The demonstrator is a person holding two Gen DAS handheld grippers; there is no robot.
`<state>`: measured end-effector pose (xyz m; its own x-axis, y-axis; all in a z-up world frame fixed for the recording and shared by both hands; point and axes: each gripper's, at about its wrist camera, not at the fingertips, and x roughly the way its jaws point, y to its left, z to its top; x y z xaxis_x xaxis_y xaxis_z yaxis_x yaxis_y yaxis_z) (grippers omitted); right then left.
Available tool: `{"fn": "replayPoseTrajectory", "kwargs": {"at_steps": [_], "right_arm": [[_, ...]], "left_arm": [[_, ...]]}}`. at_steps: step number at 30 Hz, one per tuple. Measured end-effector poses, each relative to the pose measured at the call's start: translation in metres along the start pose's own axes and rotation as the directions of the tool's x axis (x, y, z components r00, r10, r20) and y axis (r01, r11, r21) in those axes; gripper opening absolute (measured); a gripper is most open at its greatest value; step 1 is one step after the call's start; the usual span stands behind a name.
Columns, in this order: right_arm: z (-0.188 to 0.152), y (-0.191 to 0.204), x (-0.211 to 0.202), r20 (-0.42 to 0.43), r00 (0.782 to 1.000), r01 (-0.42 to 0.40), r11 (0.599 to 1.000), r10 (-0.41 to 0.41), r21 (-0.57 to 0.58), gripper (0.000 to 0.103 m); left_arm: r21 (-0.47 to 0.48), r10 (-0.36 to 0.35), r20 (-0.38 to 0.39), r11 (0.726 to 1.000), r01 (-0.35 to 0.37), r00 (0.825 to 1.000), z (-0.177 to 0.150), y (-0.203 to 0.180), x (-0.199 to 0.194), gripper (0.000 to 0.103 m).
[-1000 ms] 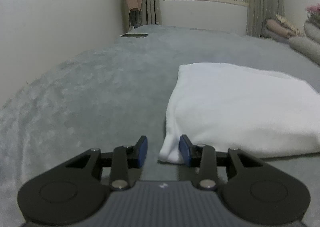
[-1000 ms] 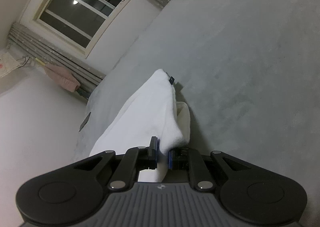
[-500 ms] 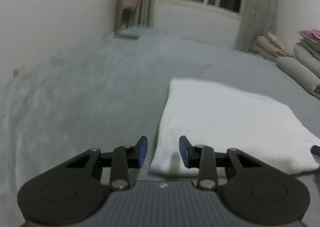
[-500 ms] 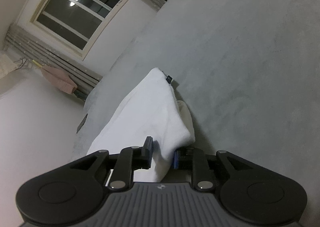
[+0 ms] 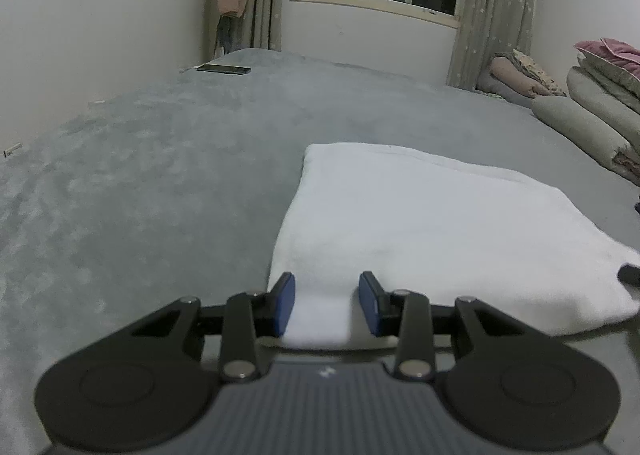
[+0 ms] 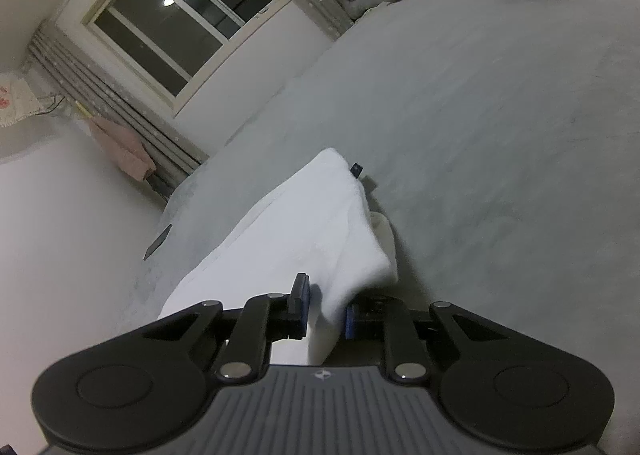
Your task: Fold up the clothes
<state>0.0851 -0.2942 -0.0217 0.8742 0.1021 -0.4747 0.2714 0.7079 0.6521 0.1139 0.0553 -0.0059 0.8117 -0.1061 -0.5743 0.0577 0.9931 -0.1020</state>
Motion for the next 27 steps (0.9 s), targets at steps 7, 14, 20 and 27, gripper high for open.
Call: {"fn": "replayPoseTrajectory", "kwargs": {"at_steps": [7, 14, 20, 27], "right_arm": [[0.002, -0.022, 0.004, -0.014, 0.999, -0.043, 0.983, 0.046, 0.181, 0.019], [-0.001, -0.012, 0.007, 0.000, 1.000, -0.027, 0.991, 0.027, 0.130, 0.020], [-0.003, -0.014, 0.011, -0.005, 1.000, -0.027, 0.992, 0.028, 0.120, 0.020], [-0.006, 0.032, -0.004, 0.091, 0.996, 0.008, 0.985, 0.008, -0.171, 0.015]], "left_arm": [[0.050, -0.008, 0.096, 0.999, 0.003, 0.995, 0.010, -0.023, -0.020, 0.034], [0.212, -0.086, 0.092, 0.975, 0.064, 0.992, 0.010, -0.082, -0.009, 0.043], [0.229, -0.080, 0.021, 0.971, 0.073, 0.997, -0.006, -0.094, 0.019, 0.043], [0.223, -0.081, 0.022, 0.972, 0.074, 0.996, -0.005, -0.093, 0.022, 0.043]]}}
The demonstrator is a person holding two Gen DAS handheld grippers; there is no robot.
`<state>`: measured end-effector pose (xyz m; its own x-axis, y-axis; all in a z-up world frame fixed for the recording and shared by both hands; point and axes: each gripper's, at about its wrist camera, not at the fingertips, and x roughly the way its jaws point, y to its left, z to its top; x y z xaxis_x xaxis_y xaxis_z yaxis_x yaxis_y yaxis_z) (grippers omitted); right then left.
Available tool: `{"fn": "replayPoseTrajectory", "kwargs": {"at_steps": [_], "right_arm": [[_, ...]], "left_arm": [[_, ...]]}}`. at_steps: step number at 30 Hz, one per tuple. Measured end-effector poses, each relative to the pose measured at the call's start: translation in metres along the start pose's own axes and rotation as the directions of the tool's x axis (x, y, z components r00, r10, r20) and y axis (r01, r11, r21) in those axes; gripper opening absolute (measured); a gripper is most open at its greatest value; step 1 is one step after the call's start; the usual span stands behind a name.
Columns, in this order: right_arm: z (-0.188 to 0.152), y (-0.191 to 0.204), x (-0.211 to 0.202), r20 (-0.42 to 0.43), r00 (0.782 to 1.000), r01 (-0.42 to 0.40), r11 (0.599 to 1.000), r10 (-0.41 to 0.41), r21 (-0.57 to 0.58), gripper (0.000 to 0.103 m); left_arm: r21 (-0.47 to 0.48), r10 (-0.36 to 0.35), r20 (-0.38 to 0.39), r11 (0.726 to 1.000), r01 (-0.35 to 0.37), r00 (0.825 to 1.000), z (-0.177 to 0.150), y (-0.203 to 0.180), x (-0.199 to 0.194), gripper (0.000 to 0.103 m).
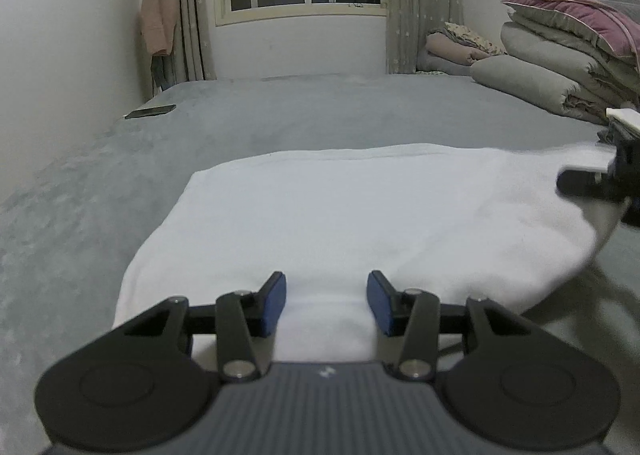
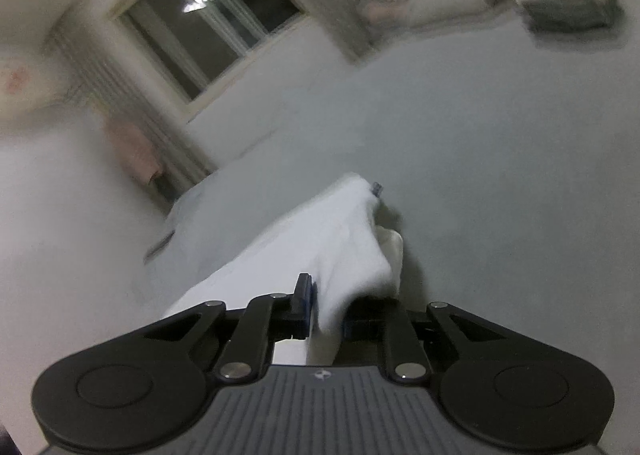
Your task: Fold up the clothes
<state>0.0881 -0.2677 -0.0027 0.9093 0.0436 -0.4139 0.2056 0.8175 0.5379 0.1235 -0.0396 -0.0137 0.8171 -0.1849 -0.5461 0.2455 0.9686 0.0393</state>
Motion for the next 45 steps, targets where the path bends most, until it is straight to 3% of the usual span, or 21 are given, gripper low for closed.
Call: {"fn": "replayPoseTrajectory", "kwargs": {"at_steps": [2, 4, 7, 10, 15, 19, 24, 26, 28, 32, 34, 37, 41, 42, 45], "right_arm": [[-0.001, 0.021, -0.007, 0.031, 1.000, 0.004, 0.991, 0.000, -0.133, 0.015], [-0.003, 0.013, -0.002, -0.005, 1.000, 0.016, 0.998, -0.016, -0.069, 0.018], [-0.006, -0.027, 0.009, -0.091, 0.995, 0.043, 0.986, -0.029, 0.161, 0.019], [-0.007, -0.054, 0.010, -0.088, 0.995, -0.013, 0.930, 0.048, 0.368, 0.020], [-0.004, -0.043, 0.003, -0.065, 0.998, -0.004, 0.959, 0.023, 0.283, 0.022], [0.002, -0.025, -0.007, -0.013, 0.999, -0.027, 0.986, 0.030, 0.163, 0.016], [-0.005, -0.037, 0.003, -0.081, 0.997, 0.022, 0.971, -0.003, 0.237, 0.023], [-0.006, -0.047, 0.004, -0.082, 0.996, 0.003, 0.954, 0.023, 0.299, 0.022], [-0.003, -0.043, 0.000, -0.067, 0.998, -0.003, 0.963, 0.022, 0.269, 0.018], [0.000, -0.002, -0.014, 0.038, 0.999, -0.028, 0.999, 0.027, 0.022, 0.013], [-0.003, 0.010, -0.017, 0.045, 0.998, -0.035, 0.998, 0.038, -0.057, 0.013], [-0.006, -0.004, -0.007, -0.007, 1.000, 0.031, 0.999, -0.031, 0.016, 0.013], [-0.003, -0.034, 0.000, -0.062, 0.998, 0.028, 0.983, -0.017, 0.180, 0.013], [-0.002, -0.033, -0.002, -0.059, 0.998, 0.029, 0.984, -0.019, 0.173, 0.013], [-0.001, -0.020, -0.007, -0.030, 0.998, 0.057, 0.995, -0.055, 0.083, 0.013]], "left_arm": [[-0.006, -0.006, 0.001, 1.000, 0.006, 1.000, 0.000, 0.002, 0.000, 0.043], [-0.011, -0.011, 0.001, 1.000, 0.011, 1.000, 0.000, 0.004, 0.001, 0.043], [-0.013, -0.014, 0.003, 1.000, 0.014, 1.000, -0.001, 0.006, 0.000, 0.043], [-0.017, -0.017, 0.005, 1.000, 0.017, 1.000, -0.002, 0.008, -0.001, 0.043], [-0.035, -0.030, 0.006, 0.999, 0.030, 1.000, -0.002, 0.010, -0.002, 0.043], [-0.035, -0.031, 0.005, 0.999, 0.031, 1.000, -0.002, 0.011, -0.002, 0.043], [-0.028, -0.028, 0.006, 0.999, 0.028, 1.000, -0.003, 0.009, -0.001, 0.043], [-0.023, -0.024, 0.006, 0.999, 0.025, 1.000, -0.004, 0.008, -0.001, 0.043], [-0.020, -0.022, 0.006, 1.000, 0.022, 1.000, -0.004, 0.008, -0.001, 0.043], [-0.029, -0.029, 0.004, 0.999, 0.029, 1.000, -0.004, 0.010, -0.001, 0.043], [-0.053, -0.049, 0.001, 0.997, 0.049, 0.999, -0.003, 0.015, -0.002, 0.044], [-0.111, -0.109, -0.010, 0.988, 0.107, 0.994, 0.001, 0.032, -0.007, 0.044], [-0.222, -0.167, -0.015, 0.962, 0.160, 0.986, 0.009, 0.069, -0.023, 0.047], [-0.251, -0.161, -0.015, 0.956, 0.152, 0.987, 0.009, 0.082, -0.029, 0.056], [-0.321, -0.141, -0.015, 0.938, 0.129, 0.990, 0.005, 0.122, -0.045, 0.058]]}}
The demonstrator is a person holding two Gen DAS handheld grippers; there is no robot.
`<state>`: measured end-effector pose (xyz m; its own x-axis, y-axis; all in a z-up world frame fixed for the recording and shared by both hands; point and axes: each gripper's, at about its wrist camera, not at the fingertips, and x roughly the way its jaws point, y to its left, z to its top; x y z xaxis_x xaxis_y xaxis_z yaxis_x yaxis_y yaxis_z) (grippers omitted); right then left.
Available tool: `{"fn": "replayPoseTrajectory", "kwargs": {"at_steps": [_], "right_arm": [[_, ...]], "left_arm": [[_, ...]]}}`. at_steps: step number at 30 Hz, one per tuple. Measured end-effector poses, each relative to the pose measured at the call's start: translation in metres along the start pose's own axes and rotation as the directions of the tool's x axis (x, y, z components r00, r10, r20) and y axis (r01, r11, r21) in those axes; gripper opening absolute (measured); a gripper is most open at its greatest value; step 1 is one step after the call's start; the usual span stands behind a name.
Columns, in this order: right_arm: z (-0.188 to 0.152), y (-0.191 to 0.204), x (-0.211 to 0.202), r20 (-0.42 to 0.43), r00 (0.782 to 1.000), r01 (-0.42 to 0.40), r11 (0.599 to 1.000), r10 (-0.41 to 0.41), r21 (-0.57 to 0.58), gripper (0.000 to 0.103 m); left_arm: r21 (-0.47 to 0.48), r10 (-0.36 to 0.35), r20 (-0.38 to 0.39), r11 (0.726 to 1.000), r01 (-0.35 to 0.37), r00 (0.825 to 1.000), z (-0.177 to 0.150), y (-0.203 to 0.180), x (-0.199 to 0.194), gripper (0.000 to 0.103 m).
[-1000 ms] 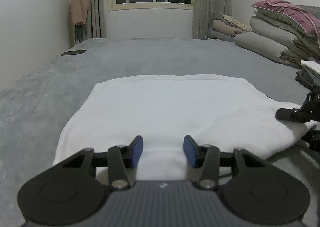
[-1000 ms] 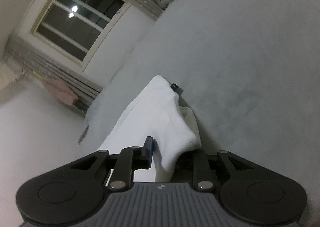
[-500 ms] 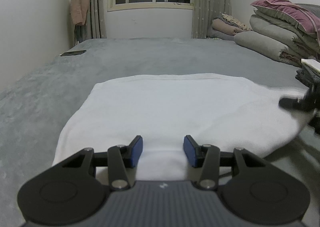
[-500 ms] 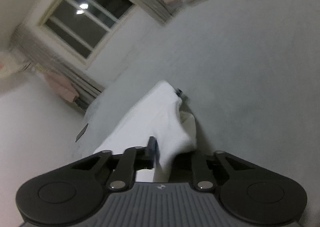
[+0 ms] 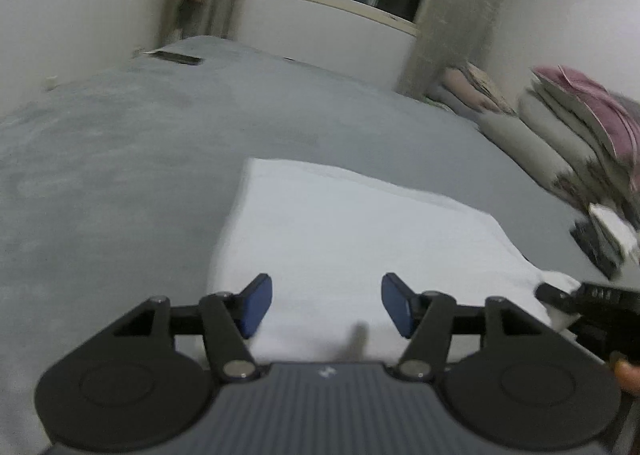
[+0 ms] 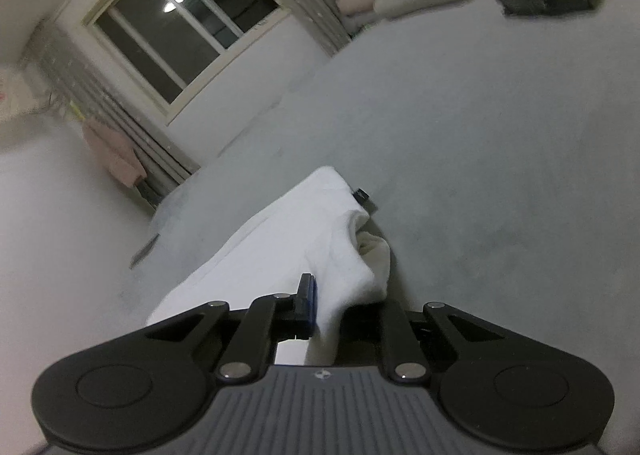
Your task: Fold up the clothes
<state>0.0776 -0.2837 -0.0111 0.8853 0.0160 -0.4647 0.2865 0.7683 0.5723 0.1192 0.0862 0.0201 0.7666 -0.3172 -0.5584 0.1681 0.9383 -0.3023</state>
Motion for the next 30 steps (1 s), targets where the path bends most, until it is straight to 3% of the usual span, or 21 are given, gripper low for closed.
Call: {"fn": "replayPoseTrajectory", "kwargs": {"at_steps": [3, 5, 7, 10, 13, 16, 19, 22, 23, 27, 28, 30], "right_arm": [[-0.007, 0.031, -0.007, 0.076, 0.996, 0.058, 0.979, -0.044, -0.198, 0.013], [-0.014, 0.056, -0.011, 0.143, 0.988, 0.109, 0.930, -0.062, -0.352, 0.013], [-0.030, 0.090, -0.010, 0.233, 0.971, 0.180, 0.823, -0.060, -0.539, 0.013], [-0.060, 0.139, -0.008, 0.300, 0.954, 0.226, 0.664, -0.002, -0.713, 0.012], [-0.098, 0.186, -0.002, 0.276, 0.957, 0.186, 0.548, 0.085, -0.815, 0.011], [-0.150, 0.223, 0.012, 0.190, 0.972, 0.130, 0.363, 0.137, -0.923, 0.010], [-0.197, 0.236, 0.018, 0.066, 0.984, 0.025, 0.238, 0.167, -0.971, 0.007], [-0.226, 0.241, 0.021, 0.072, 0.987, 0.051, 0.144, 0.146, -0.988, 0.007], [-0.224, 0.241, 0.022, 0.072, 0.987, 0.049, 0.155, 0.147, -0.987, 0.007], [-0.189, 0.245, 0.005, 0.117, 0.967, 0.041, 0.315, 0.224, -0.948, 0.006], [-0.184, 0.249, -0.002, 0.139, 0.957, 0.046, 0.338, 0.255, -0.940, 0.006], [-0.187, 0.253, -0.006, 0.106, 0.953, 0.006, 0.333, 0.283, -0.943, 0.007]], "left_arm": [[-0.102, 0.010, -0.012, 0.995, -0.012, 1.000, 0.003, 0.042, -0.015, 0.058], [-0.191, 0.003, -0.012, 0.982, -0.006, 1.000, 0.006, 0.072, -0.020, 0.058], [-0.267, 0.002, 0.000, 0.964, -0.002, 1.000, 0.010, 0.097, -0.021, 0.057], [-0.357, -0.027, 0.012, 0.934, 0.029, 1.000, 0.016, 0.121, -0.018, 0.056], [-0.418, -0.058, 0.028, 0.906, 0.065, 0.998, 0.021, 0.139, -0.017, 0.056], [-0.426, -0.044, 0.045, 0.903, 0.059, 0.998, 0.024, 0.149, -0.019, 0.056], [-0.450, -0.046, 0.049, 0.891, 0.063, 0.998, 0.028, 0.159, -0.017, 0.056], [-0.461, -0.068, 0.041, 0.884, 0.079, 0.997, 0.029, 0.158, -0.012, 0.056], [-0.459, -0.073, 0.040, 0.884, 0.083, 0.997, 0.028, 0.156, -0.010, 0.056], [-0.449, -0.074, 0.048, 0.889, 0.087, 0.996, 0.028, 0.155, -0.012, 0.056], [-0.452, -0.071, 0.050, 0.888, 0.086, 0.996, 0.028, 0.157, -0.012, 0.056], [-0.457, -0.065, 0.048, 0.886, 0.080, 0.997, 0.027, 0.158, -0.011, 0.056]]}}
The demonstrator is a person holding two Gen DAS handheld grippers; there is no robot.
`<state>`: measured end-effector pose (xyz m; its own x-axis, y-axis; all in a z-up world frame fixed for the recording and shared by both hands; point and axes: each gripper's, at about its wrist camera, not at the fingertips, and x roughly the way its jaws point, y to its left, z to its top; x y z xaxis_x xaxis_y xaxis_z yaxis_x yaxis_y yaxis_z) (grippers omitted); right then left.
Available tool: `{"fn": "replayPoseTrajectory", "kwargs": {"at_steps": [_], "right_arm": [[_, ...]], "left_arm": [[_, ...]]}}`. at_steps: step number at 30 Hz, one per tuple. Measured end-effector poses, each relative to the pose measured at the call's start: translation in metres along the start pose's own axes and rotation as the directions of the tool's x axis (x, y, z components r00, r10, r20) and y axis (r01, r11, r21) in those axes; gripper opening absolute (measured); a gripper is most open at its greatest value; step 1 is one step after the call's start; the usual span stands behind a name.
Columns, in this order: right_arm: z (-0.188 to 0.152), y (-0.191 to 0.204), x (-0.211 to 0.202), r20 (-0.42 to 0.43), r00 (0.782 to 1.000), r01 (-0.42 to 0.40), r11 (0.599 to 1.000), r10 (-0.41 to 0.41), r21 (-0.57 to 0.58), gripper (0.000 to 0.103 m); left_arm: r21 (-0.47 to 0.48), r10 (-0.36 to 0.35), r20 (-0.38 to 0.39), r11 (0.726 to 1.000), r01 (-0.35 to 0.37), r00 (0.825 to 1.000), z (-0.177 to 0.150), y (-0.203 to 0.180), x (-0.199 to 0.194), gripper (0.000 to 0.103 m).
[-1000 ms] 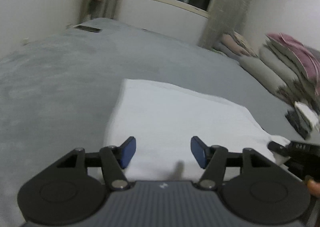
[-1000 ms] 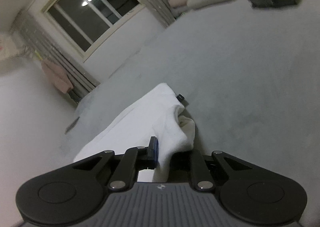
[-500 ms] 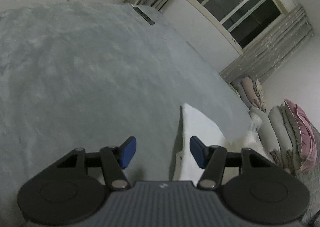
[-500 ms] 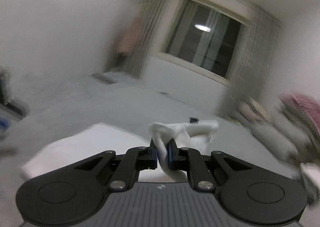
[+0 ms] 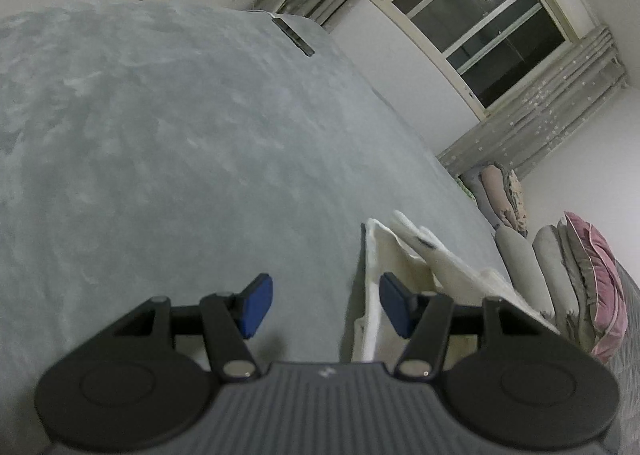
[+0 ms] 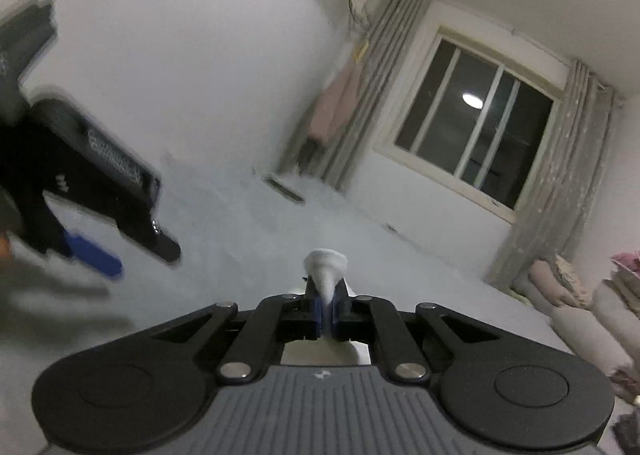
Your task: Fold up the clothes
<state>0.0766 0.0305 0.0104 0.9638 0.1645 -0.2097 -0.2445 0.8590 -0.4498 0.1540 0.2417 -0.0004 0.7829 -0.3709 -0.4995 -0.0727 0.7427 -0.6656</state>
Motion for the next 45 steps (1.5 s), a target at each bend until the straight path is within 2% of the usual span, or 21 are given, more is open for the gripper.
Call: {"fn": "replayPoseTrajectory", "kwargs": {"at_steps": [1, 3, 4, 8, 10, 11, 14, 16, 19, 20, 22, 24, 27, 28, 30, 32, 34, 37, 39, 41, 45], "right_arm": [[0.002, 0.002, -0.001, 0.008, 1.000, -0.020, 1.000, 0.020, 0.003, 0.007], [-0.012, 0.032, 0.013, -0.107, 0.992, -0.085, 0.989, 0.072, -0.123, 0.006], [-0.023, 0.046, 0.023, -0.181, 0.981, -0.104, 0.979, 0.072, -0.175, 0.006], [-0.022, 0.047, 0.024, -0.204, 0.975, -0.108, 0.988, 0.083, -0.112, 0.009], [-0.022, 0.047, 0.025, -0.215, 0.973, -0.109, 0.991, 0.089, -0.080, 0.017], [-0.021, 0.045, 0.023, -0.213, 0.970, -0.130, 0.989, 0.114, -0.066, 0.024], [-0.019, 0.029, 0.003, -0.163, 0.952, -0.259, 0.966, 0.259, 0.022, 0.033], [-0.016, 0.002, -0.011, -0.119, 0.939, -0.308, 0.942, 0.323, 0.130, 0.033], [-0.009, -0.050, -0.024, -0.032, 0.949, -0.288, 0.904, 0.314, 0.316, 0.034], [-0.011, -0.067, -0.021, -0.027, 0.956, -0.262, 0.893, 0.291, 0.367, 0.034], [-0.025, -0.090, -0.010, -0.096, 0.963, -0.191, 0.892, 0.250, 0.410, 0.034], [-0.040, -0.106, 0.002, -0.189, 0.957, -0.123, 0.899, 0.220, 0.420, 0.034], [-0.060, -0.122, 0.002, -0.135, 0.954, -0.164, 0.845, 0.267, 0.510, 0.034], [-0.063, -0.125, 0.008, -0.124, 0.953, -0.172, 0.828, 0.278, 0.534, 0.034], [-0.062, -0.111, 0.010, -0.138, 0.951, -0.169, 0.838, 0.277, 0.519, 0.034], [-0.060, -0.092, 0.011, -0.178, 0.949, -0.149, 0.865, 0.262, 0.479, 0.033], [-0.059, -0.080, 0.014, -0.210, 0.946, -0.127, 0.880, 0.246, 0.458, 0.031], [-0.070, -0.090, 0.025, -0.209, 0.939, -0.133, 0.849, 0.273, 0.512, 0.029], [-0.067, -0.084, 0.024, -0.208, 0.944, -0.126, 0.865, 0.255, 0.486, 0.029], [-0.069, -0.085, 0.017, -0.170, 0.956, -0.131, 0.864, 0.241, 0.486, 0.031], [-0.078, -0.121, -0.010, -0.050, 0.972, -0.148, 0.766, 0.228, 0.625, 0.030]], "left_arm": [[-0.002, 0.005, -0.003, 1.000, -0.005, 1.000, -0.001, 0.001, 0.001, 0.056], [-0.002, 0.011, -0.010, 1.000, -0.011, 1.000, -0.003, 0.001, 0.004, 0.056], [0.003, 0.011, -0.012, 1.000, -0.011, 1.000, -0.004, 0.000, 0.005, 0.056], [0.092, 0.010, -0.026, 0.996, -0.008, 1.000, -0.011, -0.006, 0.008, 0.056], [0.143, 0.010, -0.034, 0.990, -0.005, 0.999, -0.015, -0.010, 0.011, 0.058], [0.163, 0.010, -0.036, 0.987, -0.004, 0.999, -0.016, -0.011, 0.011, 0.058], [0.189, 0.006, -0.037, 0.982, 0.001, 0.999, -0.018, -0.008, 0.008, 0.058], [0.198, -0.008, -0.041, 0.980, 0.016, 0.999, -0.019, -0.008, 0.008, 0.058], [0.257, -0.013, -0.048, 0.966, 0.024, 0.999, -0.026, -0.019, 0.008, 0.058], [0.277, -0.014, -0.047, 0.960, 0.027, 0.999, -0.029, -0.023, 0.007, 0.058], [0.309, -0.028, -0.047, 0.950, 0.042, 0.998, -0.035, -0.030, 0.004, 0.056], [0.327, -0.050, -0.051, 0.943, 0.064, 0.997, -0.040, -0.038, 0.001, 0.055], [0.336, -0.088, -0.068, 0.936, 0.106, 0.994, -0.046, -0.050, 0.004, 0.050], [0.337, -0.098, -0.078, 0.934, 0.119, 0.992, -0.049, -0.054, 0.006, 0.048], [0.346, -0.113, -0.094, 0.928, 0.139, 0.989, -0.053, -0.063, 0.010, 0.044], [0.386, -0.089, -0.092, 0.915, 0.118, 0.992, -0.057, -0.072, 0.017, 0.044], [0.393, -0.073, -0.101, 0.913, 0.107, 0.992, -0.059, -0.075, 0.026, 0.039], [0.388, -0.033, -0.113, 0.919, 0.075, 0.993, -0.064, -0.073, 0.038, 0.030], [0.406, -0.018, -0.103, 0.912, 0.058, 0.995, -0.067, -0.074, 0.039, 0.028], [0.428, -0.022, -0.082, 0.902, 0.055, 0.996, -0.068, -0.078, 0.035, 0.027], [0.451, -0.033, -0.041, 0.892, 0.048, 0.999, -0.065, -0.087, 0.027, 0.027]]}}
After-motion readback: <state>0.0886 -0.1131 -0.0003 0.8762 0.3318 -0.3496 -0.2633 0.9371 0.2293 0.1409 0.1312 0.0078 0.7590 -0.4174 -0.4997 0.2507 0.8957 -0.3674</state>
